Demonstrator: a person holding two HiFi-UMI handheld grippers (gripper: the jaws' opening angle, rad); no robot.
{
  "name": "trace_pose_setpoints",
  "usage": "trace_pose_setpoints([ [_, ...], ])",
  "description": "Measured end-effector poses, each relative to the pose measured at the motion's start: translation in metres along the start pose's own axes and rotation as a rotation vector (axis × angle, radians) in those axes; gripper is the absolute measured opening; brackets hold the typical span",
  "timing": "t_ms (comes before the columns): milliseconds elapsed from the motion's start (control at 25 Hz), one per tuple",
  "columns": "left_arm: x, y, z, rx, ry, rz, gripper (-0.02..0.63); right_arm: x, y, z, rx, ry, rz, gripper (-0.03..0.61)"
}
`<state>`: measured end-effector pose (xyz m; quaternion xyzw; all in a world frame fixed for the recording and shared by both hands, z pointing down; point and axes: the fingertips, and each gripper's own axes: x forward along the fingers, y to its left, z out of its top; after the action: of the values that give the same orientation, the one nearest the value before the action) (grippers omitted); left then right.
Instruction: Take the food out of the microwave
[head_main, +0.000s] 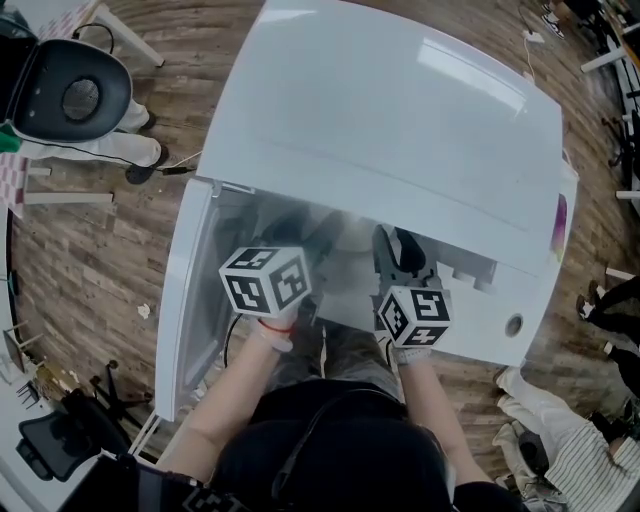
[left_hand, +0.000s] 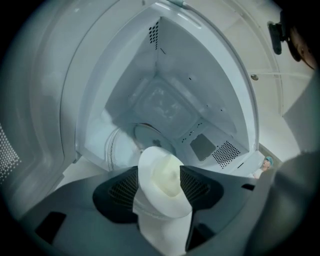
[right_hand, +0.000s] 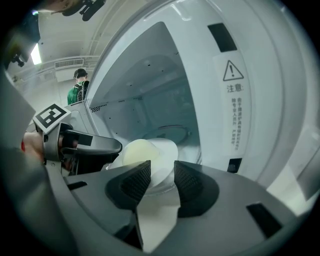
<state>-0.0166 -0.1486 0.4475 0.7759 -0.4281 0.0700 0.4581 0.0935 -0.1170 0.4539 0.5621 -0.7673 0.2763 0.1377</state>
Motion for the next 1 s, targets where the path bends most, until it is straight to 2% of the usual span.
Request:
trace_pose_setpoints([
  [240,-0.001,0.002,0.0,0.017,0.02,0.001,0.259,0.0,-0.002,0.0,0.011,-0.003,-0.01,0.143],
  [480,-0.006,0.002,-0.003,0.017,-0.005,0.001,0.244,-0.001,-0.002,0.001,0.046,-0.008,0.003,0.143],
  [1000,-0.026,0.005,-0.016,-0.04,-0.036,0.006,0.241,-0.012,0.008,-0.006,0.079,-0.006,0.039,0.143],
])
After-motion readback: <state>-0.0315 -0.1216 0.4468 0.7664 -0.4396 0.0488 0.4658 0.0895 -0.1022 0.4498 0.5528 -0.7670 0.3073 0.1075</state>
